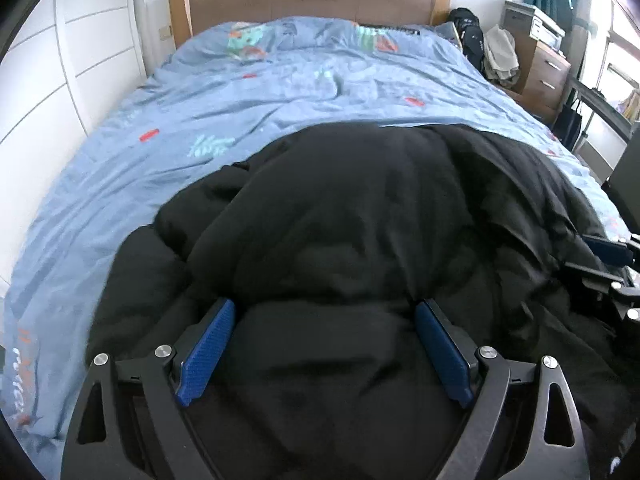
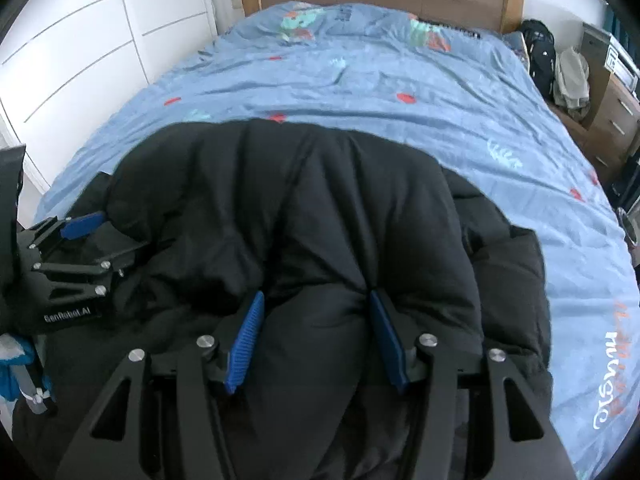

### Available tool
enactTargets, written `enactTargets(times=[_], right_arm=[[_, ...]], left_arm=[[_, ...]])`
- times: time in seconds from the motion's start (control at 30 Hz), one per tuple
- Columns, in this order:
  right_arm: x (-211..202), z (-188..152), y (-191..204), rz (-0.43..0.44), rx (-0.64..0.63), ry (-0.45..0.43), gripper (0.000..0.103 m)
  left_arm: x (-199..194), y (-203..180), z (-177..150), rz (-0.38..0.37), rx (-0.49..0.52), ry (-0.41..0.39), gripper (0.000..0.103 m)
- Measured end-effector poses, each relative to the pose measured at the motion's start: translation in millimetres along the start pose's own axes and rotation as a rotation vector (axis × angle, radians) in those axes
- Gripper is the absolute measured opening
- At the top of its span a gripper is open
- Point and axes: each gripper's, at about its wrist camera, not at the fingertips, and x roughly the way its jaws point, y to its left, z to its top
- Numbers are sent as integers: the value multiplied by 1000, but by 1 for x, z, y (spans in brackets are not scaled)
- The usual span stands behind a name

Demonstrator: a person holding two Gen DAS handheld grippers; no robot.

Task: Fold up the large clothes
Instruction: 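Press the folded jacket layer flat with both open tools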

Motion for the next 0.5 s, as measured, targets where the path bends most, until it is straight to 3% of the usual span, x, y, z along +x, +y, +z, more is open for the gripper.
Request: enactTargets(times=[0.17,0.5], right_arm=[[-31,-14,10,45,0,-44,53],[-30,-50,15,28,-4,-6,55]], left_arm=[[-21,-3,-16,-29,-20,-7,90],[-22,-5,-38,-39,-46,5,90]])
